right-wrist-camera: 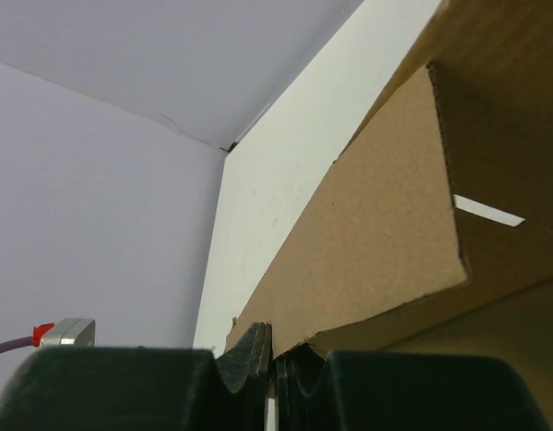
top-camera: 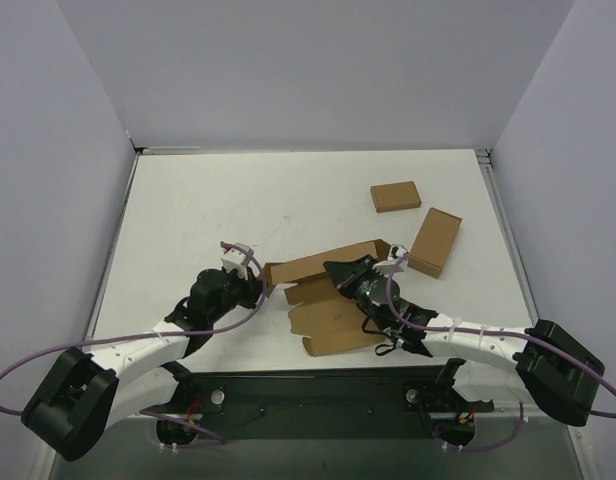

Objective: Fold the paper box

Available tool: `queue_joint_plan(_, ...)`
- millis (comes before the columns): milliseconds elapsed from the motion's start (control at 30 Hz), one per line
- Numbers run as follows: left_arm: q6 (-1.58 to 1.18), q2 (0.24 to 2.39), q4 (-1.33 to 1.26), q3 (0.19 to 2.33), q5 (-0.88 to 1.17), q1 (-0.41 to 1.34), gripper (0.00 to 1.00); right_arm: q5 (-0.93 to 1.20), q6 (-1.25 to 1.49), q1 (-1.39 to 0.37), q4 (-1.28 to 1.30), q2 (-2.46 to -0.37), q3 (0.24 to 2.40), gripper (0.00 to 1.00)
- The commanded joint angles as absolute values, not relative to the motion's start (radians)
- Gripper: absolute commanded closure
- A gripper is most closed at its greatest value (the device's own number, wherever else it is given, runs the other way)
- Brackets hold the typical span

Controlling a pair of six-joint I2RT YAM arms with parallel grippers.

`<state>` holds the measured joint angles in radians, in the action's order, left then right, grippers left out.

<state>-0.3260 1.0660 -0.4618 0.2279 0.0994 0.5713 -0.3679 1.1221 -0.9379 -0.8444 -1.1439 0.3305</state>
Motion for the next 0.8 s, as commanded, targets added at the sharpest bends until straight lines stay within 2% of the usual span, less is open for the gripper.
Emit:
queue_joint_plan(0, -0.149, 0.985, -0.453, 0.319, -0.089, 0.571, 1.0, -0.308, 1.1, -0.937, -0.965, -1.218, 0.38, 1.0)
queue_joint_plan(333, -0.152, 1.002, -0.483, 0.318, -0.229, 0.577, 1.0, -0.25, 1.17, -0.92, -1.127, -1.423, 0.304, 1.0)
queue_joint_plan(767, -0.245, 1.005, -0.468, 0.272, -0.281, 0.595, 1.0, -0.348, 1.207, -1.014, -0.988, -1.384, 0.213, 1.0)
